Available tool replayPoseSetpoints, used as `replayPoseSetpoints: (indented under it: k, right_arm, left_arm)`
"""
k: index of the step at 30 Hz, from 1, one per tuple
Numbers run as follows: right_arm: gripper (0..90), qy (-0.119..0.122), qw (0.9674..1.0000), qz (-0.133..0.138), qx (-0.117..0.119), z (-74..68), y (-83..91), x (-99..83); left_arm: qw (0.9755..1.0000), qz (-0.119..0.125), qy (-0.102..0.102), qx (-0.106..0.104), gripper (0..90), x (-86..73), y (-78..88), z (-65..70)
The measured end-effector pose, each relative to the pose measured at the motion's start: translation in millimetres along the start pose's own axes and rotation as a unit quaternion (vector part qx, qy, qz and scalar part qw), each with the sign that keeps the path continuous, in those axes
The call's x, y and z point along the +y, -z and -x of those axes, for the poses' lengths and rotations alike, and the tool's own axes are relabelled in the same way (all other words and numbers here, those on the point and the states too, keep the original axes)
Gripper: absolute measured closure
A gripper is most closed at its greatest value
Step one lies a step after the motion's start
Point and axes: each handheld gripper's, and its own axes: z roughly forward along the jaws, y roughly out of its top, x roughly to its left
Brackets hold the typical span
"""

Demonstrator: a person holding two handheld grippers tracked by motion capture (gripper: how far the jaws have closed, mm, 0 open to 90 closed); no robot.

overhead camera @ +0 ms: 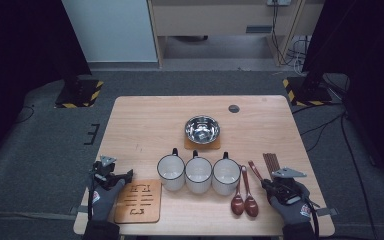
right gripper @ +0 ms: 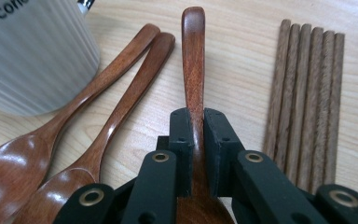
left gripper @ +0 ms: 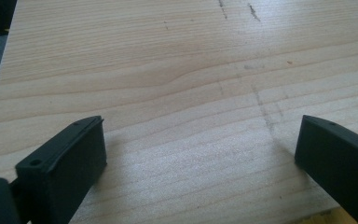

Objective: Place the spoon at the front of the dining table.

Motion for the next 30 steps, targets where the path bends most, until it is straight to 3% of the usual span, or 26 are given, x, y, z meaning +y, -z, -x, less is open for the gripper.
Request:
replayPoseSetpoints:
  k: [14,16,21,30]
  right_arm:
    - [82.2,-0.008,0.9997,0.023,-0.001,4.3,11.0,8.1]
    - [82.2,-0.008,0.9996,0.027,-0.002,5.4,12.6,9.1]
    - [82.2,-0.008,0.9994,0.033,-0.002,7.2,15.4,11.4]
    - [82.3,-0.01,0.9989,0.046,-0.002,8.4,21.3,15.6]
  left_arm:
    - [0.9996,0.022,0.016,0.006,18.6,-3.4,6.7,-9.2]
    - [0.9992,0.035,0.017,0.006,20.0,-2.4,10.5,-9.7]
    - [0.9983,0.055,0.017,0.002,21.5,1.4,18.9,-9.0]
    - [0.9973,0.071,0.018,-0.009,22.0,6.7,27.8,-4.9]
